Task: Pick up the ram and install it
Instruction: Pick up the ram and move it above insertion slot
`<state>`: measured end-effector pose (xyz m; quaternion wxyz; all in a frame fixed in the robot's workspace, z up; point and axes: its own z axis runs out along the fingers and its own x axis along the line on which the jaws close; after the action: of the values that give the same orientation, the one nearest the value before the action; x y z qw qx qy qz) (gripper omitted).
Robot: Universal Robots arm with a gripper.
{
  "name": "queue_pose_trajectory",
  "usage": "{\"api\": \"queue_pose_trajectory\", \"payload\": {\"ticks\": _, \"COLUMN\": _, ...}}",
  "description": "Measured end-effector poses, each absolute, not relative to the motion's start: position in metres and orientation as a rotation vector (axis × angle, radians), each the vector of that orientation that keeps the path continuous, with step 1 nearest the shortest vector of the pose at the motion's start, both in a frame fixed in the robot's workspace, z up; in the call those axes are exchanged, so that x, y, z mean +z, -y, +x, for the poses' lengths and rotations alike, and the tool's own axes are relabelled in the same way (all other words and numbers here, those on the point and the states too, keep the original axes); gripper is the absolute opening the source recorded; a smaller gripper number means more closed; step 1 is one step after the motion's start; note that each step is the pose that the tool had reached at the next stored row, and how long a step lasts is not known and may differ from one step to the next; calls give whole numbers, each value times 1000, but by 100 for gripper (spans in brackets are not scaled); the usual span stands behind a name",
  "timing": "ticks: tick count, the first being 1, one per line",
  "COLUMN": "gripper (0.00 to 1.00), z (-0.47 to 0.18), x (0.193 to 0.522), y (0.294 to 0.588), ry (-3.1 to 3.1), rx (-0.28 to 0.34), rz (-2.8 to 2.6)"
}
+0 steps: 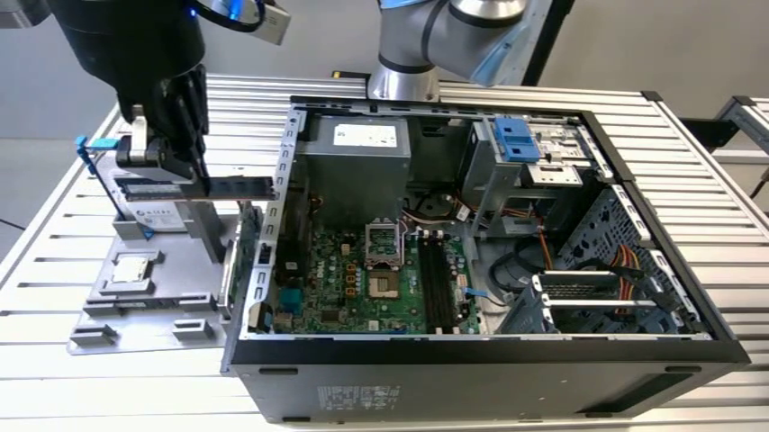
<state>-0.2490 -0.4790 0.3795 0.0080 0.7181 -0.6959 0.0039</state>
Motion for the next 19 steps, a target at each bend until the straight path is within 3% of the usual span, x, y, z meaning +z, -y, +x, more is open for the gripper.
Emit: {"api": "queue_pose_trajectory", "payload": {"ticks": 19, "gripper": 0, "z": -225, "x": 379, "y": 479, "ry": 2175, "rx": 12, "rz": 2245}}
